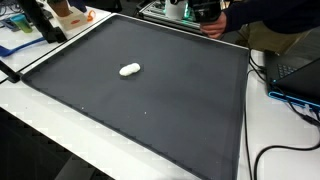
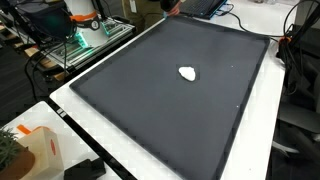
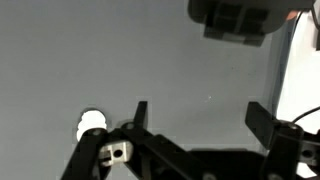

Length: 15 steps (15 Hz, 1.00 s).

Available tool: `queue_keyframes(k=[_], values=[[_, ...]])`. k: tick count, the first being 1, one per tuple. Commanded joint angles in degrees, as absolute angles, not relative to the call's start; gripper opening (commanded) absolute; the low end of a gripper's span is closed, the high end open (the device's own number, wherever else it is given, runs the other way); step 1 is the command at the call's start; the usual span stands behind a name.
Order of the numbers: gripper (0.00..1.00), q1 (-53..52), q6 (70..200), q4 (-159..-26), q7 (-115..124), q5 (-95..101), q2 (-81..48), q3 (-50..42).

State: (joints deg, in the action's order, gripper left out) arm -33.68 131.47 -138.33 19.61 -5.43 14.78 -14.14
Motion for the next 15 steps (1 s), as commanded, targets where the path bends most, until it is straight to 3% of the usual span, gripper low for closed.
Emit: queue_keyframes(k=[1,10,11,12,14,15], values=[[1.00,-23.01,131.08,-138.49,18.39,-11.67,15.16,-3.35],[1.00,-14.75,129.17,-137.74,14.65,-20.57,15.17,4.68],[0.96,-14.41,129.07,-137.70,14.44,-20.87,15.14,4.97],[0.84,-14.10,129.10,-137.74,14.39,-21.03,15.18,5.26],[0.79,-13.57,128.79,-137.68,13.91,-21.14,15.19,5.65],[0.69,-13.36,128.66,-137.66,13.79,-21.12,15.18,5.80]])
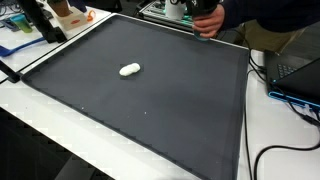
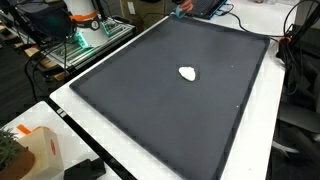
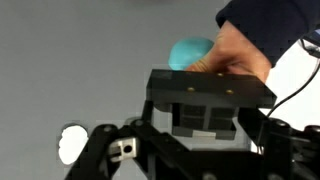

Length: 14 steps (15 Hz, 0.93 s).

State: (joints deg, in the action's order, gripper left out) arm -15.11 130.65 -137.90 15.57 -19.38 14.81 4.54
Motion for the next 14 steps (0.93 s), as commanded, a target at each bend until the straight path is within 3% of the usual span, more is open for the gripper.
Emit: queue_keyframes(k=[1,3,5,6,7,8,10,11,12,13,14], values=[[0.63,-13.21,128.52,-137.63,13.61,-21.19,15.19,5.88],[0.49,-12.95,128.37,-137.50,13.45,-21.21,15.19,6.01],[0.45,-12.64,128.18,-137.32,13.34,-21.18,15.19,6.09],[0.35,-12.46,128.18,-137.19,13.32,-21.16,15.18,6.14],[0.35,-12.31,128.02,-137.04,13.48,-21.08,15.18,6.22],[0.44,-12.23,127.87,-136.96,13.60,-21.14,15.18,6.29],[0.85,-12.18,127.93,-136.93,13.81,-21.17,15.23,6.44],[0.91,-12.16,127.95,-136.88,13.79,-21.23,15.22,6.53],[0.78,-12.09,128.01,-136.84,13.85,-21.15,15.24,6.61],[0.53,-12.04,128.04,-136.85,13.93,-20.99,15.30,6.72],[0.53,-12.03,128.16,-136.87,13.90,-21.05,15.36,6.74]])
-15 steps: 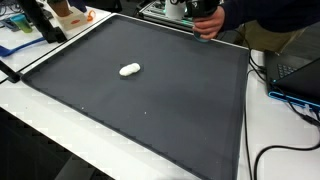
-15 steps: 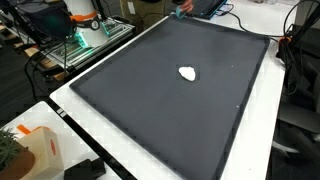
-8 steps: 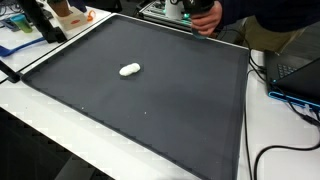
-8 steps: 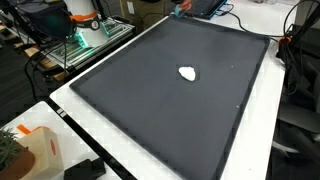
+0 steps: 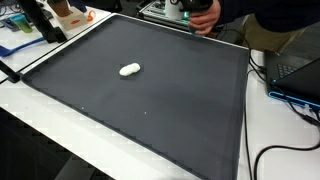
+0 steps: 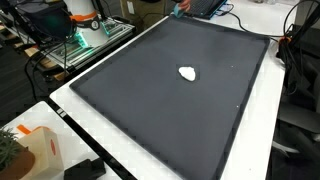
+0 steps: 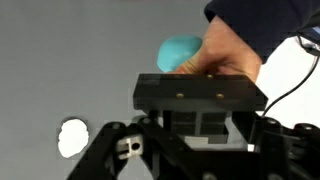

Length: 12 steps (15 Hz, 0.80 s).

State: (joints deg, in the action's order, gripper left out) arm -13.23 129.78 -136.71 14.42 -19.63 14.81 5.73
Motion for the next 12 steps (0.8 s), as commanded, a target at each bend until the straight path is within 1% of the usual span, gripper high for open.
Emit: queue_keyframes(k=[1,2,3,9,10,11,12], values=[[0.46,-12.00,128.17,-136.84,13.90,-21.05,15.39,6.76],[0.38,-11.93,128.20,-136.79,13.92,-21.02,15.40,6.81],[0.33,-11.86,128.25,-136.72,14.02,-21.00,15.41,6.88],[0.33,-11.97,127.91,-136.50,13.31,-21.46,15.21,7.06],[0.66,-11.95,127.91,-136.48,13.24,-21.71,15.13,7.00],[0.85,-11.90,127.78,-136.45,13.36,-21.64,15.10,7.04],[0.83,-11.90,127.91,-136.50,13.21,-21.91,15.19,6.96]])
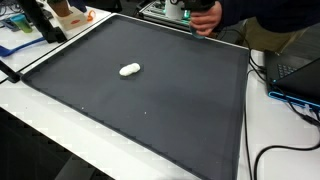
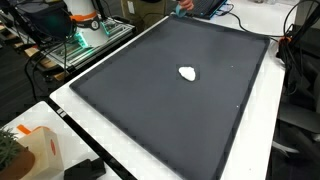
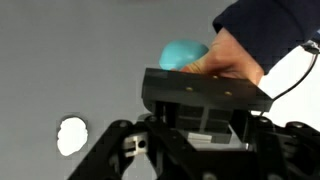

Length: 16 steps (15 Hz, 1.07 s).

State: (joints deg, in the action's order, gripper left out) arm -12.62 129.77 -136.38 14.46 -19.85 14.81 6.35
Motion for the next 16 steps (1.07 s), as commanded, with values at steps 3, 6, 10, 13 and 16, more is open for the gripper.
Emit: queue_keyframes(k=[3,6,10,13,16], values=[[0.54,-11.61,127.98,-136.54,13.41,-21.46,15.27,7.09],[0.32,-11.63,128.10,-136.58,13.41,-21.41,15.36,7.19],[0.30,-11.60,128.24,-136.63,13.39,-22.02,15.47,7.04],[0.30,-11.56,128.09,-136.65,13.29,-22.46,15.50,7.12],[0.30,-11.34,127.84,-136.52,13.61,-22.48,15.27,7.15]])
